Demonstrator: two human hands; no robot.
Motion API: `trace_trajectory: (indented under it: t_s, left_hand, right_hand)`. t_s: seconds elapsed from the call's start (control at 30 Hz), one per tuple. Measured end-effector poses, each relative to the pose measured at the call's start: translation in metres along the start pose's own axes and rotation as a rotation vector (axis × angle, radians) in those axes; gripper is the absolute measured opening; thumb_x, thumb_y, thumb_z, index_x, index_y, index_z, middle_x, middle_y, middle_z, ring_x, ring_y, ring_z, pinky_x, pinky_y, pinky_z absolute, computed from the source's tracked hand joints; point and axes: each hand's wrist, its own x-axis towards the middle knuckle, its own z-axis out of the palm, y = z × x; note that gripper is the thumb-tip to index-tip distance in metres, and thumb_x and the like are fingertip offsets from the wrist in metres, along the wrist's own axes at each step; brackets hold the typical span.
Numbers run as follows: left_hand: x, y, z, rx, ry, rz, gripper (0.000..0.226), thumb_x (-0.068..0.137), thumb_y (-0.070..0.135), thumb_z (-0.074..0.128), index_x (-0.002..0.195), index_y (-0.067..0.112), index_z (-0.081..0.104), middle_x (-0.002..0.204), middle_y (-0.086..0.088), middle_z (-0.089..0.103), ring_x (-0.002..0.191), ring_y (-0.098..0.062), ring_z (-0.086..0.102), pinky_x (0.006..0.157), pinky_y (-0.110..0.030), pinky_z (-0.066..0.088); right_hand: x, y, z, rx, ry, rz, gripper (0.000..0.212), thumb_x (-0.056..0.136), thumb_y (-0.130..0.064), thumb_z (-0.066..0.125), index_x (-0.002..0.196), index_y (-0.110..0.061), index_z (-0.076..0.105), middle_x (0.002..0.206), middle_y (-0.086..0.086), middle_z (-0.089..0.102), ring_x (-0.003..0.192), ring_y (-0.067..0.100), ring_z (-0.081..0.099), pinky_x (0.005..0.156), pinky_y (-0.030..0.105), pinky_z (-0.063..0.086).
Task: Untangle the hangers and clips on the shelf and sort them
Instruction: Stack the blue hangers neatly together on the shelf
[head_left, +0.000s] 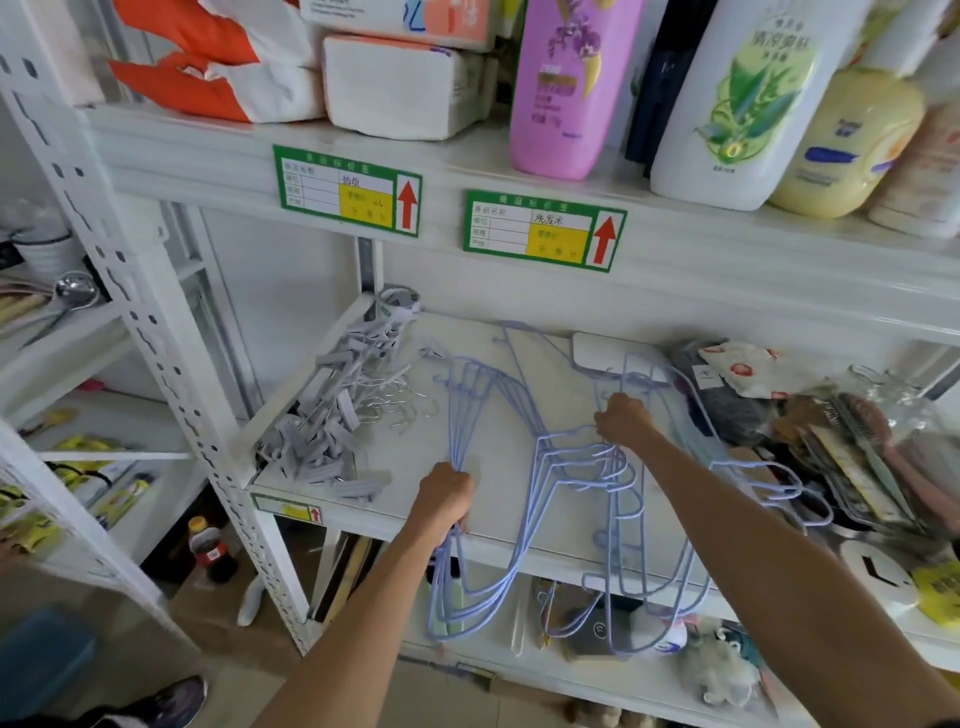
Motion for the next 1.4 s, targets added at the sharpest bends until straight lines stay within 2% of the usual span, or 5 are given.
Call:
trace_trajectory:
  t_s: [0.27,0.5,0.9,1.17,1.4]
  left_hand:
    - [-0.016,0.011,0.017,-0.046,-0.032,0.005,0.027,0.093,0.015,0.036,0.103,0.006,0.059,0.068,-0.011,0.058,0.044,-0.021,0.053,0.040,-0.023,0.040]
    - [-0.015,0.015,0.016,-0.048,0.004,0.009,0.024,0.095,0.024,0.042,0.078,0.015,0.054,0.061,-0.011,0.057,0.046,-0.024,0.052,0.048,-0.030,0.044]
    - [-0.002,0.018,0.022,-0.071,0.029,-0.062,0.025,0.093,0.028,0.042,0.097,0.012,0.060,0.074,-0.011,0.061,0.048,-0.025,0.057,0.052,-0.035,0.055]
    - [-0.013,0.025,0.015,-0.046,-0.069,0.008,0.021,0.097,0.013,0.035,0.103,0.001,0.051,0.069,-0.011,0.059,0.045,-0.022,0.053,0.046,-0.028,0.048]
    - [-0.015,0.032,0.016,0.063,-0.135,0.032,0.016,0.099,0.003,0.042,0.115,0.000,0.041,0.095,-0.016,0.061,0.056,-0.019,0.062,0.048,-0.035,0.058]
  right_hand:
    - [-0.003,0.021,-0.005,0.120,0.068,0.093,0.041,0.094,-0.022,0.054,0.127,0.003,0.054,0.128,0.028,0.057,0.120,0.041,0.055,0.093,0.039,0.046]
    - [0.020,0.038,-0.027,0.127,0.117,0.127,0.038,0.096,-0.016,0.049,0.127,0.004,0.056,0.126,0.027,0.059,0.115,0.039,0.059,0.091,0.042,0.049]
    - [0.029,0.009,-0.041,0.016,0.040,-0.089,0.040,0.094,-0.026,0.061,0.134,-0.024,0.059,0.135,0.000,0.058,0.125,0.018,0.056,0.096,0.026,0.051]
    - [0.055,0.020,-0.072,0.355,0.004,0.088,0.025,0.093,-0.019,0.055,0.113,-0.012,0.068,0.109,0.007,0.069,0.101,0.025,0.067,0.066,0.023,0.047]
    - [0.039,0.009,-0.100,0.927,-0.184,0.273,0.043,0.105,-0.009,0.029,0.070,0.000,0.051,0.032,0.001,0.038,0.021,0.007,0.029,0.029,0.010,0.019]
